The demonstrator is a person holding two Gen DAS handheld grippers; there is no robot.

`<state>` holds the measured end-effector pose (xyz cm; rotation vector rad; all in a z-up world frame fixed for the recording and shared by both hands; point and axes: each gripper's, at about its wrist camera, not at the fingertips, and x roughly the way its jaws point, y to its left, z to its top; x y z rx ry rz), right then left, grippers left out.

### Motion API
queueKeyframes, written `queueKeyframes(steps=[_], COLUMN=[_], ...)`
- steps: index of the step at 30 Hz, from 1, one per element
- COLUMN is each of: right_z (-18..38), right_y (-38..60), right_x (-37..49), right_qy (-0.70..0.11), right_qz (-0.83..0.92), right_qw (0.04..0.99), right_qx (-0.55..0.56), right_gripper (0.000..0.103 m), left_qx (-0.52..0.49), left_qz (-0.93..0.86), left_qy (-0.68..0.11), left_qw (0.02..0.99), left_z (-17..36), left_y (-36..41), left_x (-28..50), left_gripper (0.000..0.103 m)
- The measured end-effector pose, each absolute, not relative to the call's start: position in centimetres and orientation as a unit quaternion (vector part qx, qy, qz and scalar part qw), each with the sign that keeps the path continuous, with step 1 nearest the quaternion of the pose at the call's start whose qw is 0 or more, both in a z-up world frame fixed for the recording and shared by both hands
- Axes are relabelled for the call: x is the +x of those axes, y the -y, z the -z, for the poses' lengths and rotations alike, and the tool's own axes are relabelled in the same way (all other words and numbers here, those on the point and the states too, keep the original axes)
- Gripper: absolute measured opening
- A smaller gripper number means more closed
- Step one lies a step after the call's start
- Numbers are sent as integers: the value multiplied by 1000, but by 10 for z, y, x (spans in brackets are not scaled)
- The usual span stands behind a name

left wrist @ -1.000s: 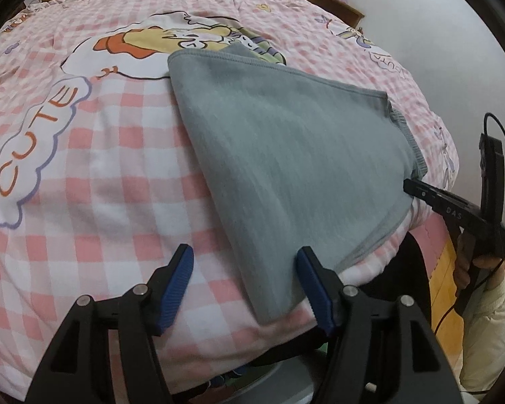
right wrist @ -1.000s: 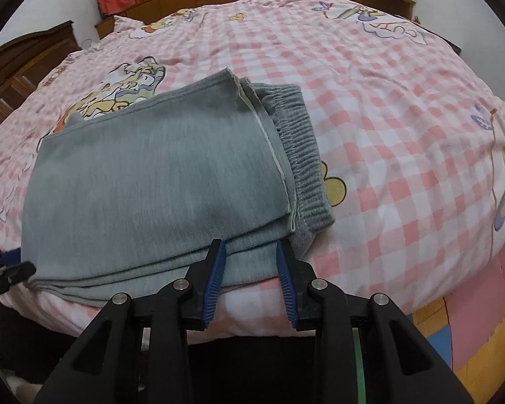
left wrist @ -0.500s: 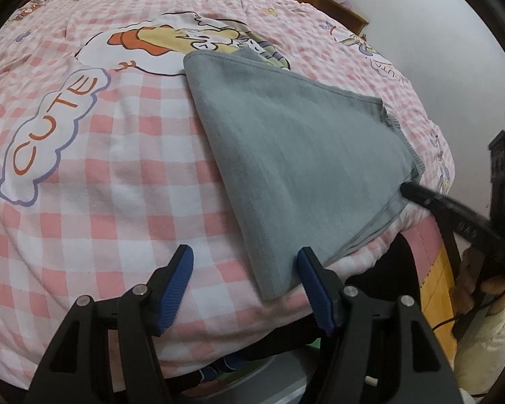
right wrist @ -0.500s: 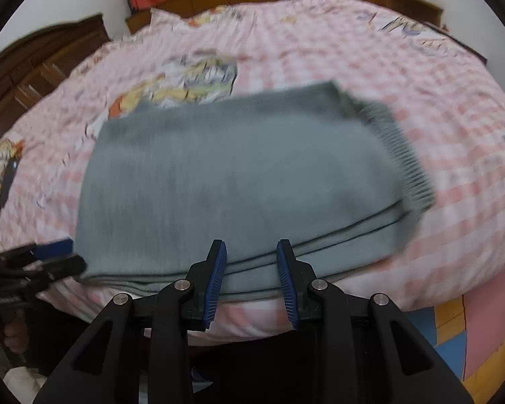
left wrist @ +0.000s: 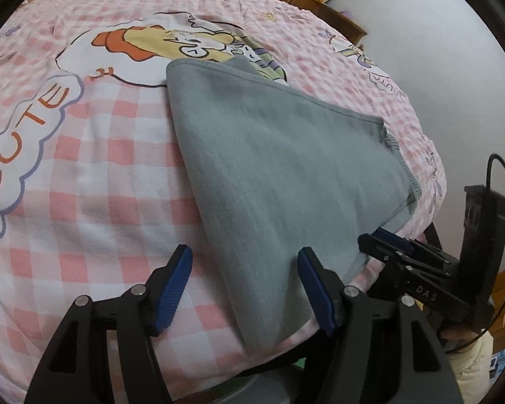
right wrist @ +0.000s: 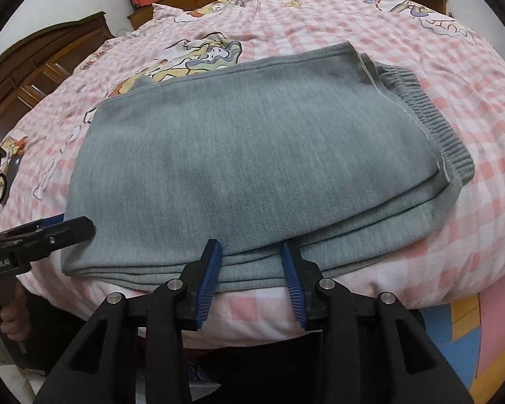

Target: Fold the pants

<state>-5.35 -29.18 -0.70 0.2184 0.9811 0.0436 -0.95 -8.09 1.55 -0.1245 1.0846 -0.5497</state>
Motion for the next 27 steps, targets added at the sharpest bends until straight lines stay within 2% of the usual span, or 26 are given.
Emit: queueKeyframes(steps=[7, 9, 10, 13, 20, 24, 26, 27], right_z=[-4, -10, -12, -22, -40, -47, -49, -50], right_y=[291, 294, 295, 298, 304, 308, 311, 314], right_x=[-60, -65, -68, -75, -85, -91, -93, -94], right_qy=[-468, -467, -465, -450, -428, -416, -410, -408], right_qz=[-16, -18, -20, -24, -11, -7, -6, -5], right_qw=[877, 875, 875, 881, 892, 899, 901, 901], right_qx=[110, 126, 132, 144, 143, 139, 143, 146], right_gripper=[40, 40, 40, 40, 40, 40, 40, 40], left_qx=[-41, -41, -39, -35, -146, -110, -85, -77], left_qz=[235, 235, 237, 234, 228, 223, 225, 229], left_qy=[-501, -500, -500, -499, -500, -496, -492, -488], left_qw=[832, 832, 832, 834, 822, 832, 837, 838], left_z=[-16, -18, -18, -20, -11, -15, -18, -21], left_y=[94, 99, 100, 102, 84, 93, 98, 99], left_x=[-3, -2, -3, -5, 6, 2, -1, -3], left_gripper=[68, 62, 54, 51, 53, 53, 35, 33])
